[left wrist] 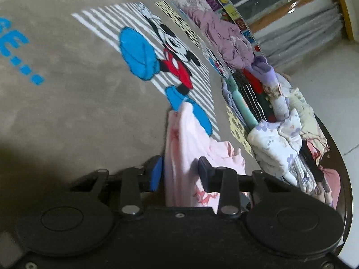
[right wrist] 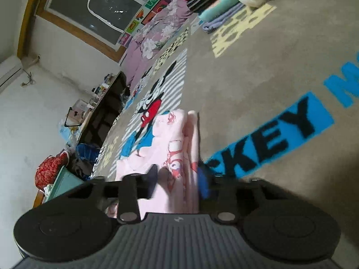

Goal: Fold clothes

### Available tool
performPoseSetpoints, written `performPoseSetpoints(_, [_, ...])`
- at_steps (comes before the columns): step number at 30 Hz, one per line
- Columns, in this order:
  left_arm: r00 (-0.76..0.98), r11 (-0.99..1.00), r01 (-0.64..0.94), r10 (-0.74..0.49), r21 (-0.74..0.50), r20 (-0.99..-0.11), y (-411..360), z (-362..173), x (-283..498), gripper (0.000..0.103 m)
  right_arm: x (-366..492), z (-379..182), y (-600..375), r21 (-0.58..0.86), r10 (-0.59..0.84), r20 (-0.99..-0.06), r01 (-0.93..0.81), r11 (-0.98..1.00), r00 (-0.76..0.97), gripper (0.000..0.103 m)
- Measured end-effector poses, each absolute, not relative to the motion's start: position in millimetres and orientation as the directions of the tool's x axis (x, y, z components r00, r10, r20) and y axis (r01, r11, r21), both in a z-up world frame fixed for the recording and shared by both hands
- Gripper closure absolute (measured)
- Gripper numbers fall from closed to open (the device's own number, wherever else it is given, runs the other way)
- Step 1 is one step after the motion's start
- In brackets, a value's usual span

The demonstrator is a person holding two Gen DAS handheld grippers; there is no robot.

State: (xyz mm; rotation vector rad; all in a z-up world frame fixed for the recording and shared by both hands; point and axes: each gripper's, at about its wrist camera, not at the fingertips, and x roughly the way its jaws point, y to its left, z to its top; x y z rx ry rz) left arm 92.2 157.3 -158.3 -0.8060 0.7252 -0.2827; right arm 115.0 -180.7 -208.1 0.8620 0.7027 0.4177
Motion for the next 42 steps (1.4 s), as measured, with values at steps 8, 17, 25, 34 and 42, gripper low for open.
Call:
performPoseSetpoints(8, [0.744,0.629,0.027,-0.532,-0.777,-0.404,163,-153,88,0.089,112,-209,-188,0.859,0.629,-0.300,-0.084,0.506,0.717,0.090])
performPoseSetpoints(17, [0.876,0.547,0.027,-0.416,-0.837,-0.243,242,-128,47,0.090,139,-159,-127,0.861,0.742,-0.195,-0.250,0.443,0.641,0.090])
performPoseSetpoints(25, [0.987,0.482,-0.033,-0.125,-0.876,-0.106,346,-119,1,0.090,204,-114,12,0.833,0.890,-0.165,-0.424,0.356,0.424,0.090])
performPoseSetpoints(34, [0.982,0.441,-0.100,0.187,-0.892,-0.018,427,-119,-45,0.090,256,-93,185,0.795,0.969,-0.187,-0.555,0.246,0.161,0.090])
performPoseSetpoints(42, [0.924,0.328,-0.156,0.382,-0.932,-0.021,478,-137,-68,0.090,253,-81,303,0.793,0.979,-0.199,-0.592,0.140,-0.035,0.090])
